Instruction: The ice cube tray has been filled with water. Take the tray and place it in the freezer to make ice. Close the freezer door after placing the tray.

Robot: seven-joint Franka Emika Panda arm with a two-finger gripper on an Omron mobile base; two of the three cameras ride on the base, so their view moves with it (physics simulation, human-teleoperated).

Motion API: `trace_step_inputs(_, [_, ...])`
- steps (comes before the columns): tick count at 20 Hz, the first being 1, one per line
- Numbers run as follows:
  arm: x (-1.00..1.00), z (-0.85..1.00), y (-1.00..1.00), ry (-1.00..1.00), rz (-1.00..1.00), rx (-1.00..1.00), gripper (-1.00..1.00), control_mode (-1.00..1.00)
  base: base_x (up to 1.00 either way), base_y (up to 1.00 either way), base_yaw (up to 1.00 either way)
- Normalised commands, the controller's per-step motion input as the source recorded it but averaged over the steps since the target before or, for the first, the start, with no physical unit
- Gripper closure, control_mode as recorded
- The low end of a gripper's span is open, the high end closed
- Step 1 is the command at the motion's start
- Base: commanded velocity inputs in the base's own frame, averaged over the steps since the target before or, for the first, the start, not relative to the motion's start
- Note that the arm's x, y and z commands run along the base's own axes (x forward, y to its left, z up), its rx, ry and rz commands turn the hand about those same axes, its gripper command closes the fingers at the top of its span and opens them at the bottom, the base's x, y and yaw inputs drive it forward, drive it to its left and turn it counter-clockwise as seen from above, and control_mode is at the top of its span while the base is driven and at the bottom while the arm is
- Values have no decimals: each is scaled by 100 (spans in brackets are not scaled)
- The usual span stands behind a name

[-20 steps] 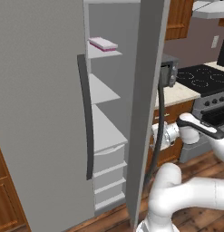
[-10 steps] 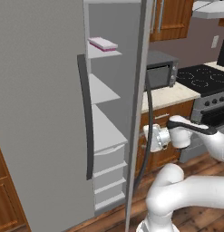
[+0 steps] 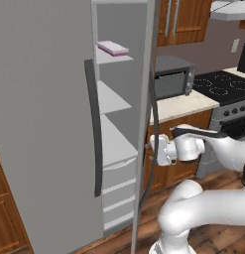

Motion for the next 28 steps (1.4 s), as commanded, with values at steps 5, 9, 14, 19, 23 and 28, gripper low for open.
trace_step_inputs(5, [70, 32, 2, 6, -5, 0, -100, -100, 0, 0, 0])
trace_step_inputs(9, [77, 10, 23, 1, -5, 0, -100, -100, 0, 0, 0])
trace_step_inputs(14, [68, 0, 46, 0, -9, -1, -100, -100, 0, 0, 0])
trace_step_inputs(19, [60, 0, 51, 0, -13, -4, -100, -100, 0, 0, 0])
trace_step_inputs(23, [67, 4, 12, 0, -18, -3, -100, -100, 0, 0, 0])
trace_step_inputs(28, [63, 13, 0, 0, -21, -3, -100, -100, 0, 0, 0])
